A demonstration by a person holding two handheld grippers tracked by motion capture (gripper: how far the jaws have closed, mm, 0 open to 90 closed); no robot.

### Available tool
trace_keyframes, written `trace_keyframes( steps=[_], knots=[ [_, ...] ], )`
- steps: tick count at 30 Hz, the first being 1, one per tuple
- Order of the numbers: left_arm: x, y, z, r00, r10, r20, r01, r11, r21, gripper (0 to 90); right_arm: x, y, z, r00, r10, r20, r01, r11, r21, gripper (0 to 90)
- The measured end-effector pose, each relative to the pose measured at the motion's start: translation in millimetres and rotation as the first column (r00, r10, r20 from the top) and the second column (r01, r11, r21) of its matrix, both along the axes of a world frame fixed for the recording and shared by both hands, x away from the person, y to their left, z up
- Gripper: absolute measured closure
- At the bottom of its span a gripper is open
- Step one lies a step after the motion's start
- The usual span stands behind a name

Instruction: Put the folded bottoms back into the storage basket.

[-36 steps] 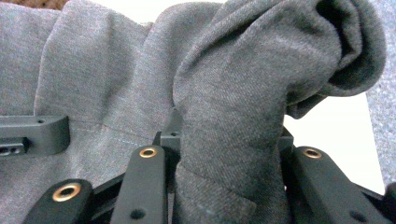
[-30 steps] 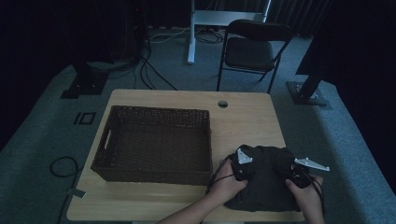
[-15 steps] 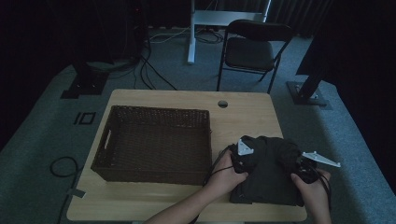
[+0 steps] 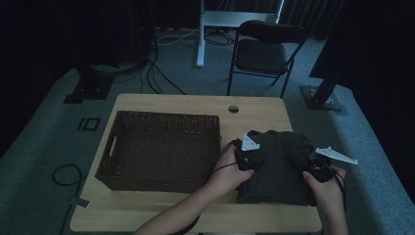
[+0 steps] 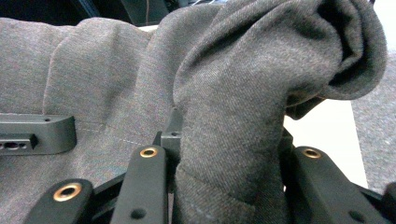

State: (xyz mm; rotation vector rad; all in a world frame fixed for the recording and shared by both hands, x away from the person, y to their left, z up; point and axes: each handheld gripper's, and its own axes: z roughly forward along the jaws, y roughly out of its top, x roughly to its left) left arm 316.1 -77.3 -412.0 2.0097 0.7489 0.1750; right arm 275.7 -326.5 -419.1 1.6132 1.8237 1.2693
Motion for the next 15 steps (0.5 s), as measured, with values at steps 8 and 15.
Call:
trace_keyframes(
  steps=[8, 15],
  knots=[
    [8.0, 24.9, 26.5, 0.9992, 0.007, 0.038, -0.007, 1.0000, -0.004, 71.2, 9.6, 20.6, 26.1, 0.9987, 0.024, 0.044, -0.024, 1.000, -0.013, 62.2],
    [12.2, 45.7, 41.0, 0.9978, 0.028, 0.061, -0.028, 0.9996, -0.002, 71.2, 18.2, 40.2, 41.0, 0.9967, 0.044, 0.069, -0.043, 0.999, -0.017, 62.1]
  ],
)
